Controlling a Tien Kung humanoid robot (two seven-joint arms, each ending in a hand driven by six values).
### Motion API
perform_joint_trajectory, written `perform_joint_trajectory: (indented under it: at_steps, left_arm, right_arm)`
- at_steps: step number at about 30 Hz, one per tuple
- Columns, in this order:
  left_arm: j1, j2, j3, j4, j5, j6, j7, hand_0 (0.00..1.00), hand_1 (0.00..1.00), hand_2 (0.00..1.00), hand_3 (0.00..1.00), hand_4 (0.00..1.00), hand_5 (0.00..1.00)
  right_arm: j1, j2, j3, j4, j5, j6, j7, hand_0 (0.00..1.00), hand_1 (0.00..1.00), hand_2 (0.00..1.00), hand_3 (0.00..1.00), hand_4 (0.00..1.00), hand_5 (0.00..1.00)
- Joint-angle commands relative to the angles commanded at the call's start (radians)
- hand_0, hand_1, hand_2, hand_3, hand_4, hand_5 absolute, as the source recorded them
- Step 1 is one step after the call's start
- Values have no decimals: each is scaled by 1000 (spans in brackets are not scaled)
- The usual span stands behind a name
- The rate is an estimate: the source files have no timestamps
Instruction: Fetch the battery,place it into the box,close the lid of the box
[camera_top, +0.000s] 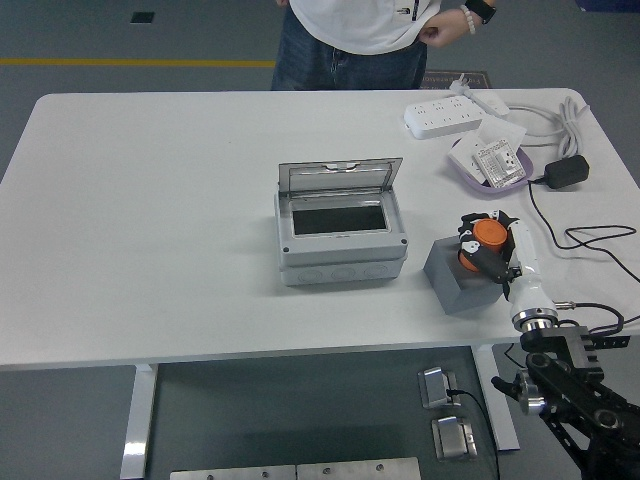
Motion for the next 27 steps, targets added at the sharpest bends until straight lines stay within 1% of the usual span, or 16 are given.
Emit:
perform_joint_trajectory:
  at_steps: [6,13,21,27]
  left_arm:
    - [1,0,1,0,0,0,0,398,563,511,482,2,2]
    - [2,1,-3,0,4,0,1,398,563,511,482,2,2]
    - [0,3,-8,0,8,1,1,401,563,513,486,2,2]
    - [0,4,-10,0,11,1,2,400,562,512,485,2,2]
  right_arm:
    - [6,0,-7,-3,1,-3,-1,308,279,277,246,2,2]
    - [24,-5,-15,-5,-32,-14,-23,310,277,276,246,12,2]
    - [70,-6,-13,-13,-84,-30,-47,296,265,265,238,7,2]
    - [100,-6,-22,-20,-91,-35,-51,282,255,256,236,3,2]
